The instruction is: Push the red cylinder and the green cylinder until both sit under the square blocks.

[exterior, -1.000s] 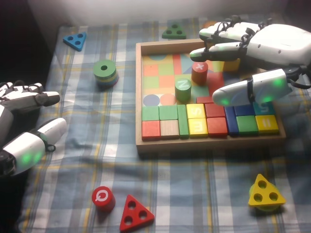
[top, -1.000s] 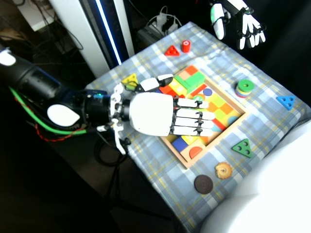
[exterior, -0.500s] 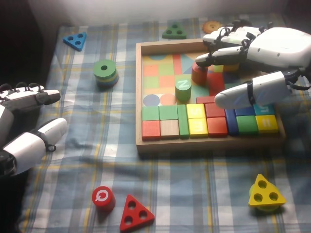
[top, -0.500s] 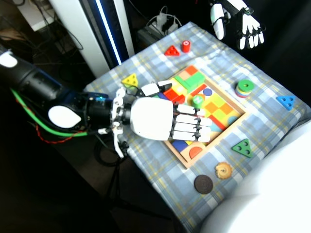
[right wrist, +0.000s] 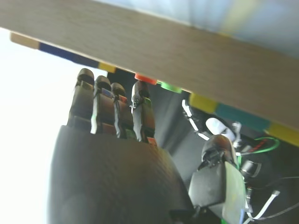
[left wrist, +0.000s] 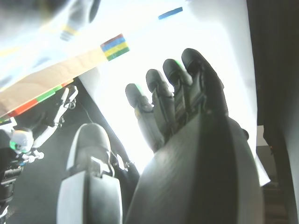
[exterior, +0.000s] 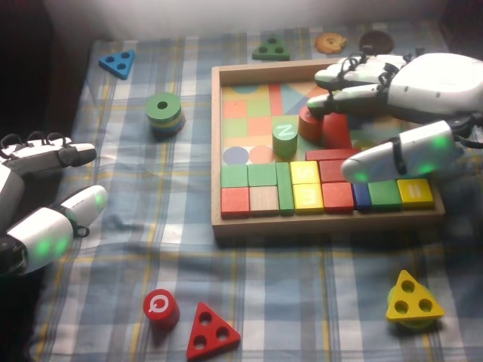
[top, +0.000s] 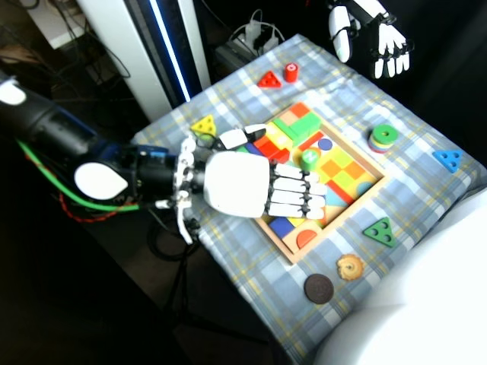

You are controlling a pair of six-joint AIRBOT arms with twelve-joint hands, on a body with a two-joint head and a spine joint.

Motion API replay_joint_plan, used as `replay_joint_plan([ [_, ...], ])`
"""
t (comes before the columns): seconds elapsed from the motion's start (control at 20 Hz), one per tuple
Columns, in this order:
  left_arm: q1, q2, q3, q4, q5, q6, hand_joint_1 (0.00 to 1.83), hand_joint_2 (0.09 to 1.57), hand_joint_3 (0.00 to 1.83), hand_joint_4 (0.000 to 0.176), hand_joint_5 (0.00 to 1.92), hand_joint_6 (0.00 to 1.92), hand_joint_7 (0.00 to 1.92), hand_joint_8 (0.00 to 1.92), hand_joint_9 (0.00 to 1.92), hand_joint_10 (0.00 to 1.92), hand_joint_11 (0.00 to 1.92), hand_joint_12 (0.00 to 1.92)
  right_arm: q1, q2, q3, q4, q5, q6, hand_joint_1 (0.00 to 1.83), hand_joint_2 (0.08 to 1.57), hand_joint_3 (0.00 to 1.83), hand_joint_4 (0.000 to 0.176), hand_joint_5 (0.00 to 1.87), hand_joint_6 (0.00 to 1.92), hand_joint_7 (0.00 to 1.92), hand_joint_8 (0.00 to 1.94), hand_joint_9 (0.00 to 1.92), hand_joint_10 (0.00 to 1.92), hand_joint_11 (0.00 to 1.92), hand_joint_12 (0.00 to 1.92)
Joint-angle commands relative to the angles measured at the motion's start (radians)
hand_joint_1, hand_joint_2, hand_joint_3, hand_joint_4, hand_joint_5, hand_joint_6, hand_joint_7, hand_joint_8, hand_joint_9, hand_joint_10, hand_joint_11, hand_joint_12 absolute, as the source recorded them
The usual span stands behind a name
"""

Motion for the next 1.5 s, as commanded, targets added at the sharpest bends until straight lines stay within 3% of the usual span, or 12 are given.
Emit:
replay_joint_plan([
  [0.0,-0.009,-0.001,0.002,0.033,-0.119,-0.008,0.56,1.20,0.00,0.029,0.70,0.01,0.48,0.00,0.15,0.49,0.00,0.55,0.016,0.015,-0.008,0.032,0.073,0.004,0.00,0.87,0.00,0.057,0.27,0.00,0.00,0.00,0.00,0.00,0.00,0.00],
  [0.25,-0.009,0.001,0.001,0.033,-0.113,-0.008,0.56,1.19,0.00,0.030,0.71,0.00,0.50,0.00,0.15,0.57,0.00,0.69,0.016,0.109,-0.084,-0.008,0.043,0.004,0.00,0.88,0.00,0.033,0.20,0.00,0.00,0.00,0.00,0.00,0.00,0.00],
  [0.35,-0.009,0.001,0.000,0.032,-0.110,-0.008,0.59,1.19,0.00,0.018,0.71,0.00,0.48,0.00,0.13,0.57,0.00,0.71,0.016,0.156,-0.119,-0.024,0.027,0.004,0.00,0.86,0.00,0.058,0.24,0.02,0.00,0.00,0.00,0.00,0.00,0.00],
  [0.45,-0.009,0.001,0.000,0.032,-0.107,-0.008,0.59,1.19,0.00,0.021,0.70,0.00,0.47,0.00,0.15,0.49,0.00,0.53,0.016,0.192,-0.139,-0.029,0.020,0.004,0.00,0.82,0.00,0.053,0.24,0.01,0.00,0.00,0.00,0.00,0.00,0.00],
  [0.6,-0.009,0.001,-0.001,0.032,-0.108,-0.008,0.58,1.18,0.00,0.023,0.71,0.00,0.48,0.00,0.22,0.36,0.00,0.49,0.017,0.198,-0.145,-0.003,0.032,-0.025,0.00,0.81,0.00,0.092,0.23,0.00,0.00,0.00,0.00,0.00,0.00,0.00],
  [0.65,-0.009,0.001,0.000,0.032,-0.108,-0.008,0.61,1.18,0.00,0.011,0.70,0.00,0.47,0.00,0.22,0.33,0.00,0.41,0.027,0.194,-0.145,0.011,0.044,-0.040,0.00,0.81,0.00,0.048,0.24,0.01,0.00,0.00,0.00,0.00,0.00,0.00],
  [0.85,-0.009,0.001,0.001,0.033,-0.106,-0.008,0.65,1.17,0.00,0.010,0.71,0.00,0.48,0.00,0.25,0.26,0.00,0.40,0.048,0.153,-0.127,0.027,0.068,-0.059,0.00,0.81,0.00,0.064,0.25,0.00,0.00,0.00,0.00,0.00,0.00,0.00],
  [1.05,-0.009,0.000,0.000,0.033,-0.106,-0.008,0.61,1.18,0.00,0.013,0.69,0.00,0.46,0.00,0.27,0.23,0.00,0.47,0.048,0.096,-0.081,0.056,0.080,-0.062,0.00,0.78,0.00,0.116,0.20,0.01,0.00,0.00,0.00,0.00,0.00,0.00],
  [1.1,-0.009,0.000,0.001,0.033,-0.106,-0.008,0.57,1.18,0.00,0.027,0.67,0.00,0.45,0.00,0.27,0.17,0.00,0.24,0.048,0.082,-0.074,0.055,0.080,-0.062,0.00,0.81,0.00,0.106,0.19,0.00,0.00,0.00,0.00,0.00,0.00,0.00],
  [1.2,-0.009,0.000,0.001,0.033,-0.106,-0.008,0.56,1.18,0.00,0.021,0.68,0.00,0.45,0.00,0.28,0.15,0.00,0.26,0.048,0.066,-0.066,0.053,0.080,-0.061,0.00,0.82,0.00,0.094,0.20,0.01,0.00,0.00,0.00,0.00,0.00,0.00],
  [1.25,-0.009,0.000,0.000,0.033,-0.106,-0.009,0.55,1.19,0.00,0.027,0.67,0.00,0.46,0.00,0.29,0.13,0.00,0.30,0.047,0.063,-0.065,0.045,0.079,-0.058,0.00,0.85,0.01,0.071,0.22,0.01,0.00,0.00,0.00,0.00,0.00,0.00],
  [1.45,-0.009,0.000,0.000,0.033,-0.106,-0.009,0.53,1.20,0.00,0.034,0.67,0.01,0.45,0.00,0.30,0.10,0.00,0.36,0.044,0.063,-0.065,0.028,0.072,-0.042,0.00,0.85,0.01,0.085,0.24,0.01,0.00,0.00,0.00,0.00,0.00,0.00],
])
